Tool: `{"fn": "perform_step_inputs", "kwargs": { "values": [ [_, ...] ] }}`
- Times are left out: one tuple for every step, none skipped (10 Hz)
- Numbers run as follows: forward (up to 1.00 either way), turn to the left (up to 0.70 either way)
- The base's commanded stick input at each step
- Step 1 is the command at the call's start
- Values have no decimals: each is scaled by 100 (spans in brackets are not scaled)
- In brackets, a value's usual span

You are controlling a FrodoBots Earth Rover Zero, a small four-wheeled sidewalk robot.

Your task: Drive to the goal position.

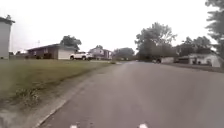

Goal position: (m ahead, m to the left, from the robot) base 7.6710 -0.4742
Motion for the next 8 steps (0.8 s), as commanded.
{"fn": "perform_step_inputs", "kwargs": {
  "values": [
    [100,-1],
    [100,-14],
    [100,-38],
    [100,-39],
    [100,-38],
    [100,-37],
    [100,-36],
    [100,-35]
  ]
}}
